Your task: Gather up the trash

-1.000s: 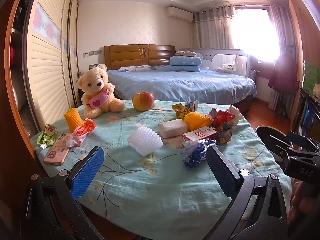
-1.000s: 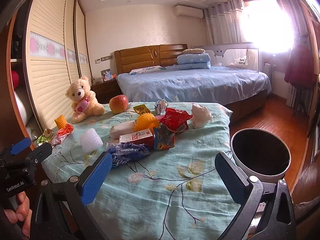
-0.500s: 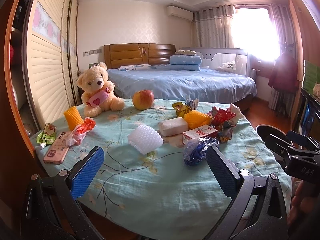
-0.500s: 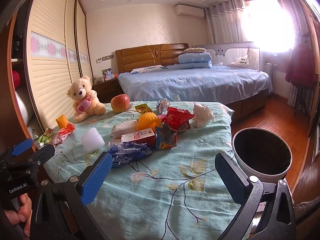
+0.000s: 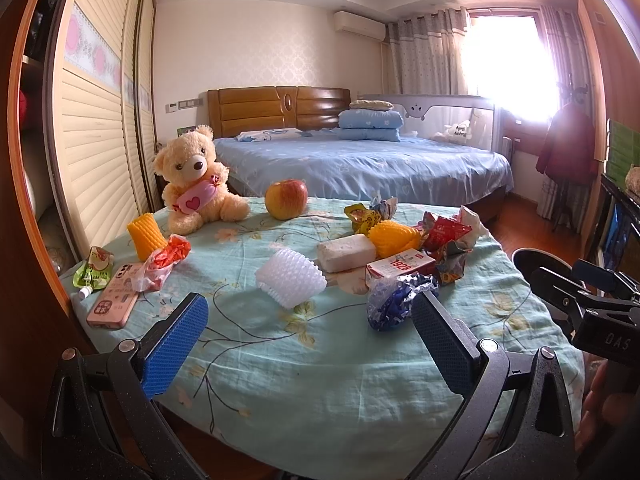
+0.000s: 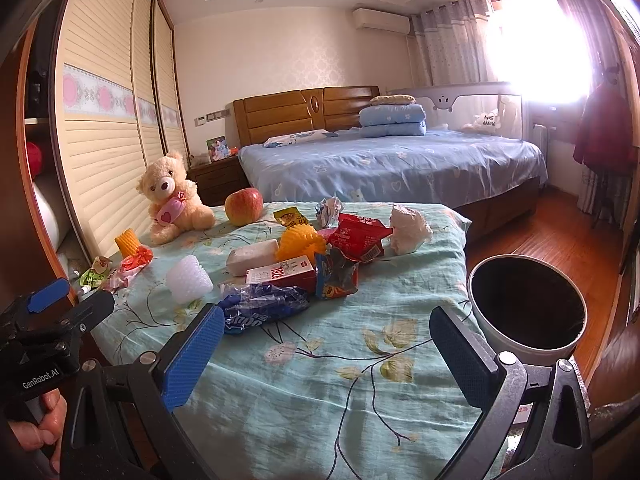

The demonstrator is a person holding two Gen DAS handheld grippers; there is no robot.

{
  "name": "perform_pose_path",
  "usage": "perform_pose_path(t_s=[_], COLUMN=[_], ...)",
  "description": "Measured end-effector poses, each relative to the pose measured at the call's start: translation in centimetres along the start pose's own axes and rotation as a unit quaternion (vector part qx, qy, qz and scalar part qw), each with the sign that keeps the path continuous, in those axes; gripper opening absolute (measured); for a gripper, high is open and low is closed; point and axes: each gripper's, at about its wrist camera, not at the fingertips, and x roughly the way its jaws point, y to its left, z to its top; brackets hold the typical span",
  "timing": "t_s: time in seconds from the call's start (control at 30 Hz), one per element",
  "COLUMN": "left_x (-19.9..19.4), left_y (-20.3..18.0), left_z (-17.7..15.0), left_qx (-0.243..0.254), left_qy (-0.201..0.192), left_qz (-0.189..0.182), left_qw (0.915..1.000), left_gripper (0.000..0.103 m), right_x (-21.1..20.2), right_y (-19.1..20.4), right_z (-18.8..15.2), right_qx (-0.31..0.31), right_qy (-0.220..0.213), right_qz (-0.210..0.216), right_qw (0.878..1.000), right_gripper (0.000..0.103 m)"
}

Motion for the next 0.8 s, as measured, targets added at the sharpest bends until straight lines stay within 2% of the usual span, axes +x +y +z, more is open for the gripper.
perform_pose_path(t_s=[0.8], left_x=[1.1], left_y=[0.4], left_z=[-0.1], left_qx=[-0.004], left_qy=[0.021], left_qz=[-0.002], left_qw=[0.9998], left_gripper=[0.103], right_x=[0.9], right_y=[0.2], right_z=[-0.4], right_qx=[0.005], right_qy=[0.016], right_qz=[0.007], right_qw=[1.000], right_gripper=[0.103])
